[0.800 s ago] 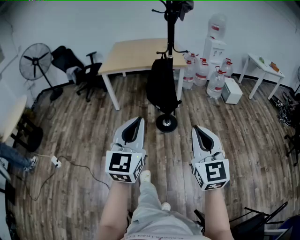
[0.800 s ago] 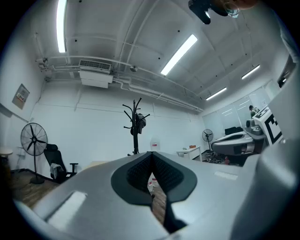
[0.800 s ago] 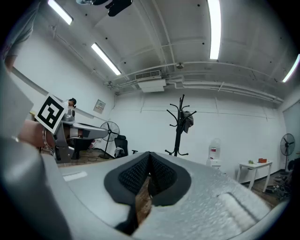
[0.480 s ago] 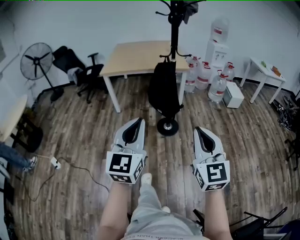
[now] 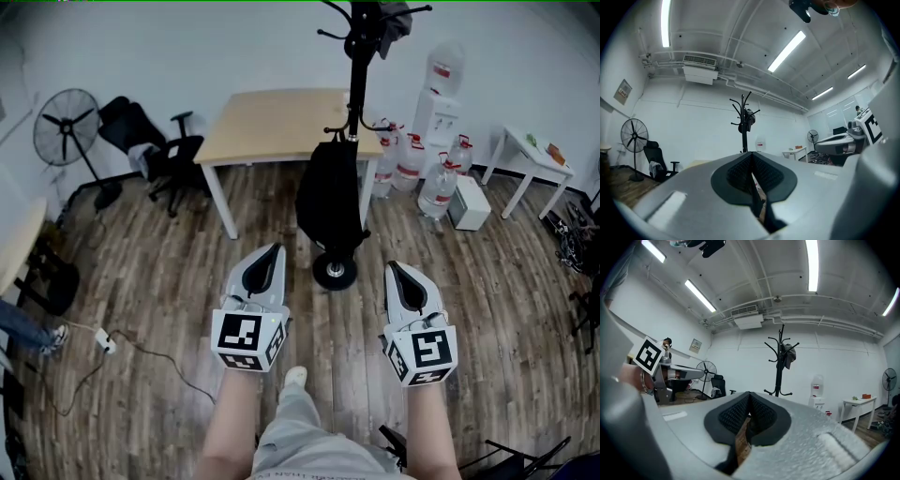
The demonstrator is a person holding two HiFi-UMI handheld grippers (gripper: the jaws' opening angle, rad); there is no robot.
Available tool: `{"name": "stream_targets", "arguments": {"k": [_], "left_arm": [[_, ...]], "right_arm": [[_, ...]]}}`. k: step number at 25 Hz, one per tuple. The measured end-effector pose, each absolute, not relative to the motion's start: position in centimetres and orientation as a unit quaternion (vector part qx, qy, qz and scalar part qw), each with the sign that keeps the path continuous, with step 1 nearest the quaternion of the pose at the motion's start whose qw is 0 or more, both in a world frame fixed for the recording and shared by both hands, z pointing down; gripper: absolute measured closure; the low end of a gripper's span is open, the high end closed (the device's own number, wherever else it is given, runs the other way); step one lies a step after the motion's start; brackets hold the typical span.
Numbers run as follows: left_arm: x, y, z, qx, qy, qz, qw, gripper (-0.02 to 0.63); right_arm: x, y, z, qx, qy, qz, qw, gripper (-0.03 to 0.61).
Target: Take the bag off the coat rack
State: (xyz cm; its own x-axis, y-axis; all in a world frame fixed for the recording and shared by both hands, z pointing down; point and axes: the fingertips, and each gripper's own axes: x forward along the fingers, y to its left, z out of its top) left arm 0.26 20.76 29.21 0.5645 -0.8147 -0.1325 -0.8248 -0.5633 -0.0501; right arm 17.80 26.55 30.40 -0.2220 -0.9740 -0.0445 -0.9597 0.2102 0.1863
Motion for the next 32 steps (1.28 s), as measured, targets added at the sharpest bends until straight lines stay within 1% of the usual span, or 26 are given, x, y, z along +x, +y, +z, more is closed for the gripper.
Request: {"name": "stream_targets", "arguments": {"k": [5,12,17,22,32], "left_arm": [[0.2,14.2,29.2,-0.883,0.465,0.051,0.046,0.598],[-0.4,4.4,28.7,-0.888,0.454,0.050,0.049,0.598],[0.5,-0.9,28.7,-0.902,0.425,0.040,0.063,0.600],[0.7,-4.5,29.4,-0.911,0.408,0.039,0.051,0.598],[1.7,-8.3,30.9,-0.919,0.390,0.034,0.040,0.598]], "right_arm": [[17.9,20.6,30.7,0.619,-0.779,-0.086,0.058,0.577],[17.4,11.7,30.2,0.631,-0.770,-0.084,0.053,0.575],[17.1,6.6,30.2,0.651,-0.753,-0.083,0.058,0.575],[16.9,3.9,30.8,0.658,-0.745,-0.084,0.075,0.575],[18.3,0.8,32.0,0.667,-0.735,-0.076,0.094,0.575]]}}
